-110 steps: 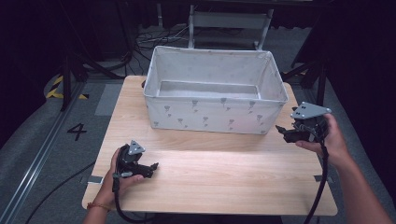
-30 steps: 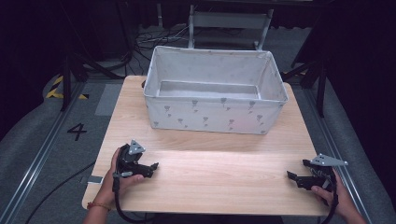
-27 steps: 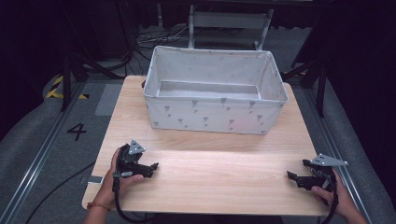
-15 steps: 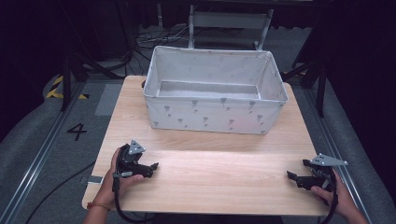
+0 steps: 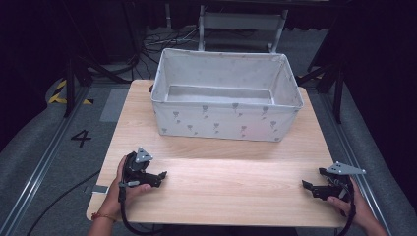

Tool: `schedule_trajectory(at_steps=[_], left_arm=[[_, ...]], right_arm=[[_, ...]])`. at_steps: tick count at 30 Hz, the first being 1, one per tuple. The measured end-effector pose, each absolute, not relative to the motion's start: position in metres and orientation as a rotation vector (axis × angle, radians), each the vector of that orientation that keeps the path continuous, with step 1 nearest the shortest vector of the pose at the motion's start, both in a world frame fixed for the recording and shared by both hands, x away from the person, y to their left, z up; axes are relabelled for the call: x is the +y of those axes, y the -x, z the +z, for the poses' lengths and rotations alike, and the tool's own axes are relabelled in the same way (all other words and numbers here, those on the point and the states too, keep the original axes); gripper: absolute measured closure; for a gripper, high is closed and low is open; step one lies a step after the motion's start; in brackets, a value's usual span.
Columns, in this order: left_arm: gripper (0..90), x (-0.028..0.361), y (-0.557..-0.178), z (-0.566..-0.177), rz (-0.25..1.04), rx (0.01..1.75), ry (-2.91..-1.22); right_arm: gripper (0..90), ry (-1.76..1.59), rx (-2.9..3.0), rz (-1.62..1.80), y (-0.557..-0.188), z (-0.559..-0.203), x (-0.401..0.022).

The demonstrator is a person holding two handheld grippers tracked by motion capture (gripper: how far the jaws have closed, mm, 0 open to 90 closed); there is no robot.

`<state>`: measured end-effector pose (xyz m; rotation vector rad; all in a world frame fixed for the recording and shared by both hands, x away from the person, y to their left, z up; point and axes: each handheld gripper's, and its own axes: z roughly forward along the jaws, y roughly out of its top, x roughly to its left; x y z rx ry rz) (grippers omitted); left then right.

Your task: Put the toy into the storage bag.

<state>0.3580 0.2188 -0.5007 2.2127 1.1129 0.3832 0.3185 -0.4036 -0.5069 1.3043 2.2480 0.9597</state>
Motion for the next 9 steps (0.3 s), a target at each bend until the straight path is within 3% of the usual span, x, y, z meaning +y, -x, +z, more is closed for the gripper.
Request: schedule_trajectory(at_steps=[9], left_arm=[[2.0, 0.2188, -0.358, -0.5007, 0.382, 1.113, -2.212]], right_arm=[[9.8, -1.302, 2.25, 0.961, -0.3187, -0.5069, -0.4038]])
